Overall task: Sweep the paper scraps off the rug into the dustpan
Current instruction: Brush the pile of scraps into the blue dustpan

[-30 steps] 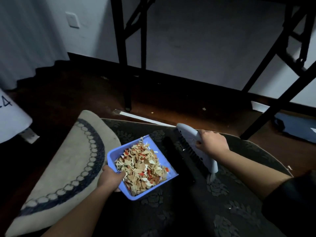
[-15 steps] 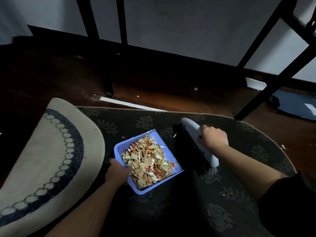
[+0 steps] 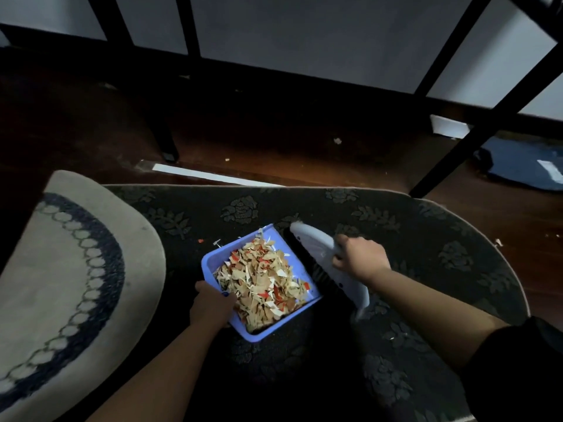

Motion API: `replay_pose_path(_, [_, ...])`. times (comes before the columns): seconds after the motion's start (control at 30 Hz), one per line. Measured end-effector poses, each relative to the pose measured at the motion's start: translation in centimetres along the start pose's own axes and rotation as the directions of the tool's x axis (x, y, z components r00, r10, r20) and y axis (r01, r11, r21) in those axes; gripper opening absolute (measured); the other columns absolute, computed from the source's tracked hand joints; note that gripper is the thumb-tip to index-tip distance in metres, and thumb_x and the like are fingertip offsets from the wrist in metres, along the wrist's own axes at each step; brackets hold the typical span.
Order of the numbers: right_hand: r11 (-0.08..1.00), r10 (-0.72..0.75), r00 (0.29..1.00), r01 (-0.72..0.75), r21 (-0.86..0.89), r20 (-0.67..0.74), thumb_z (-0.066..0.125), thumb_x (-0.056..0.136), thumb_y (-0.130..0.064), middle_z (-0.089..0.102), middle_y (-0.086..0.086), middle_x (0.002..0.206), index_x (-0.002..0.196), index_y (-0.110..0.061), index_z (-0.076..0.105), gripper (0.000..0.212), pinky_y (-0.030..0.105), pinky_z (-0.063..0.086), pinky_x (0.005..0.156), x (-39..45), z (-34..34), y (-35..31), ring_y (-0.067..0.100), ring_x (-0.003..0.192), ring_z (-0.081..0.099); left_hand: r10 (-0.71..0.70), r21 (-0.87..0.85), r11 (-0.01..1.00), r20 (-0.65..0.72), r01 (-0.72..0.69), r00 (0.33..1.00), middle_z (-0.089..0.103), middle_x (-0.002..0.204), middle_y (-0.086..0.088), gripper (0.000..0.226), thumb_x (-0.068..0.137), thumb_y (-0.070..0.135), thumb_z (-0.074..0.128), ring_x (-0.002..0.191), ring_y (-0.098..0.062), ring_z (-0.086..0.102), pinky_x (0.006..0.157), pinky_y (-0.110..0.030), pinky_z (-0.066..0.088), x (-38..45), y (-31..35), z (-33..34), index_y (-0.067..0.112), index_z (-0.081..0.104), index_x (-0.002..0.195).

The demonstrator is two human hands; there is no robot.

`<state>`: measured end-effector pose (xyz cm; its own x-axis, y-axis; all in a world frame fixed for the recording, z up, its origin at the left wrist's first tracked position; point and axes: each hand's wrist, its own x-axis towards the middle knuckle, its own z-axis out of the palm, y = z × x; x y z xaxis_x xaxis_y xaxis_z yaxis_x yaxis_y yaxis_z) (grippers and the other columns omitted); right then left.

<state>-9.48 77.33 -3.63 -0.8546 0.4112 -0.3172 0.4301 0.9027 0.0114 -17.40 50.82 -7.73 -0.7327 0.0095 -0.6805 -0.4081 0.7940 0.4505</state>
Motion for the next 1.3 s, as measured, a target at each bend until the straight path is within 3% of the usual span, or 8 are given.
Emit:
replay_pose_path(0.2, [0.998,-0.044,0.994,0.039,-0.042,-0.104,0.052,0.085,-0.043,0.068,0.005,0.104,0.125,-0.031,0.049,0.042,0.033,0.049,0.071,-1.5,-1.5,1.8,0.029,0.093,0.065,0.005,0.002,1.0,0.004,-0.005,1.0,0.046,0.131,-0.024,0.058,0.093,0.018,0.059,0.114,-0.04,0.053,0.087,-0.042,0.044,-0.3,0.0,-0.1,-0.004,0.025,0.134])
replay_pose_path(0.37, [0.997,0.023,0.985,-0.035,-0.069,-0.171,0.05,0.088,-0.04,0.067,0.004,0.095,0.119,-0.024,0.05,0.034,0.03,0.041,0.057,-1.2,-1.8,2.7,0.028,0.084,0.065,0.005,-0.004,1.0,-0.001,-0.005,1.0,0.045,0.133,-0.024,0.057,0.092,0.017,0.061,0.117,-0.04,0.051,0.092,-0.044,0.043,-0.5,-0.1,-0.1,-0.004,0.027,0.133])
replay_pose_path(0.53, [0.995,0.051,0.99,-0.062,-0.074,-0.134,0.049,0.091,-0.036,0.066,0.008,0.096,0.111,-0.015,0.047,0.029,0.03,0.038,0.059,-0.9,-0.6,1.6,0.031,0.086,0.064,0.015,-0.005,1.0,-0.009,-0.015,1.0,0.046,0.131,-0.025,0.057,0.092,0.018,0.061,0.116,-0.041,0.051,0.09,-0.043,0.043,-0.2,-0.3,0.2,-0.005,0.027,0.131])
replay_pose_path(0.73, [0.993,-0.058,0.997,0.053,-0.103,-0.042,0.05,0.088,-0.04,0.067,0.01,0.102,0.111,-0.018,0.048,0.032,0.032,0.041,0.066,-2.1,1.4,-0.6,0.032,0.094,0.065,0.011,-0.016,1.0,-0.018,-0.012,1.0,0.048,0.128,-0.024,0.056,0.091,0.017,0.061,0.112,-0.039,0.053,0.079,-0.039,0.04,0.0,-0.6,0.3,-0.004,0.028,0.131])
replay_pose_path(0.93, [0.996,-0.076,0.992,0.072,-0.051,-0.1,0.05,0.087,-0.041,0.068,0.008,0.099,0.121,-0.023,0.049,0.038,0.032,0.044,0.064,-2.9,0.1,-1.3,0.03,0.089,0.066,0.015,-0.052,0.999,-0.013,-0.015,1.0,0.048,0.126,-0.026,0.059,0.089,0.016,0.064,0.111,-0.04,0.053,0.085,-0.044,0.045,0.0,-1.4,-0.1,-0.005,0.028,0.13])
replay_pose_path(1.07, [0.995,-0.097,0.984,0.093,-0.037,-0.152,0.05,0.088,-0.043,0.068,0.005,0.097,0.122,-0.026,0.05,0.039,0.031,0.042,0.062,-3.6,-1.3,-2.1,0.028,0.087,0.065,0.022,-0.125,0.992,-0.02,-0.024,1.0,0.048,0.107,-0.022,0.047,0.086,0.015,0.068,0.107,-0.04,0.055,0.086,-0.045,0.047,-0.5,-2.2,-1.2,-0.001,0.031,0.11])
replay_pose_path(1.2, [0.99,-0.141,0.972,0.134,-0.053,-0.189,0.049,0.087,-0.045,0.068,0.003,0.096,0.12,-0.026,0.05,0.038,0.031,0.043,0.061,-4.5,-2.6,-3.9,0.028,0.086,0.066,0.024,-0.174,0.984,-0.039,-0.03,0.999,0.058,0.099,-0.022,0.059,0.067,0.029,0.073,0.094,-0.038,0.062,0.081,-0.049,0.053,-0.3,-4.0,-3.0,-0.005,0.044,0.105])
replay_pose_path(1.3, [0.989,-0.15,0.962,0.145,-0.041,-0.227,0.048,0.087,-0.045,0.068,0.003,0.097,0.12,-0.025,0.05,0.038,0.031,0.043,0.062,-5.1,-3.5,-5.7,0.028,0.087,0.066,-0.004,-0.236,0.972,-0.091,-0.018,0.996,0.05,0.098,-0.019,0.047,0.079,0.018,0.072,0.09,-0.029,0.055,0.076,-0.039,0.046,-2.2,-4.8,-5.6,0.001,0.036,0.104])
